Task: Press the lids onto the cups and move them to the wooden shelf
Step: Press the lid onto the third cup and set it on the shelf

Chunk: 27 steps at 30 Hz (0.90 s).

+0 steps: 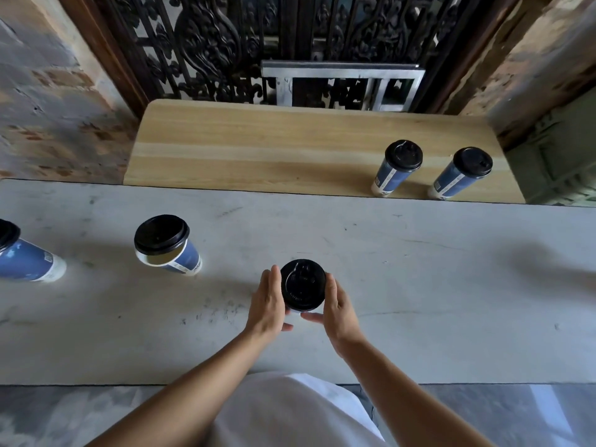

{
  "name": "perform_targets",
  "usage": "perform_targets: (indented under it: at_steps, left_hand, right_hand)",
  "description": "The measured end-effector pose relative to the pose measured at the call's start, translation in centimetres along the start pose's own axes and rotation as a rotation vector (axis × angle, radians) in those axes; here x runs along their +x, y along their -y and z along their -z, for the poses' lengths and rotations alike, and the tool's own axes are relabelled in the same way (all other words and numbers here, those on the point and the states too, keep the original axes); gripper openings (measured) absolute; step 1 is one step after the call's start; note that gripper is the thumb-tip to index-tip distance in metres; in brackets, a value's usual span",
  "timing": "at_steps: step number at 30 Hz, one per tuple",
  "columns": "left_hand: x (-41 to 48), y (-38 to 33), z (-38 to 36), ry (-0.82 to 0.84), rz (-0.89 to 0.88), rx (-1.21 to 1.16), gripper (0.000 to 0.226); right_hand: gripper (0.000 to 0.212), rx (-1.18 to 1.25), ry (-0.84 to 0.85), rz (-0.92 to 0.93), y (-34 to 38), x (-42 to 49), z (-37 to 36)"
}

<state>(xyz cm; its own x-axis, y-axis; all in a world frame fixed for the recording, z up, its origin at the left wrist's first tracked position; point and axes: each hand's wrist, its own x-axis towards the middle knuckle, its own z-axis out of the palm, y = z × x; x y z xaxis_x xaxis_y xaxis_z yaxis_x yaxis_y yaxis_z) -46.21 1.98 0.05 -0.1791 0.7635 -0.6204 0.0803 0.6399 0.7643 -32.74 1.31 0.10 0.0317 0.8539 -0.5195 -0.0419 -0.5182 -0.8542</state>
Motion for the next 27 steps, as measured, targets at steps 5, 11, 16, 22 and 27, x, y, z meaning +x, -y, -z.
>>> perform_targets:
  at_steps: [5,11,16,22,27]
  left_hand:
    - [-0.3,1.2,0.1,-0.022,-0.032,-0.013,0.038]
    - [0.4,1.1,0.8,-0.085,-0.285,0.199,0.032]
    - [-0.1,1.1,1.3,-0.018,-0.399,0.151,0.030]
    - [-0.5,1.2,1.3,0.051,-0.268,0.026,0.027]
    - [-0.2,0.4,0.9,0.030,-0.214,0.022,0.032]
  right_hand:
    - [0.037,0.020,-0.005,0.041,-1.2,-0.6,0.2]
    - [0.037,0.082,-0.001,-0.016,-0.7,-0.5,-0.1]
    - [0.041,0.223,-0.021,-0.131,0.3,-0.6,-0.4]
    - [0.034,0.296,-0.071,-0.122,1.0,-0.9,-0.1]
    - [0.044,0.194,-0.053,-0.102,1.4,-1.0,0.4]
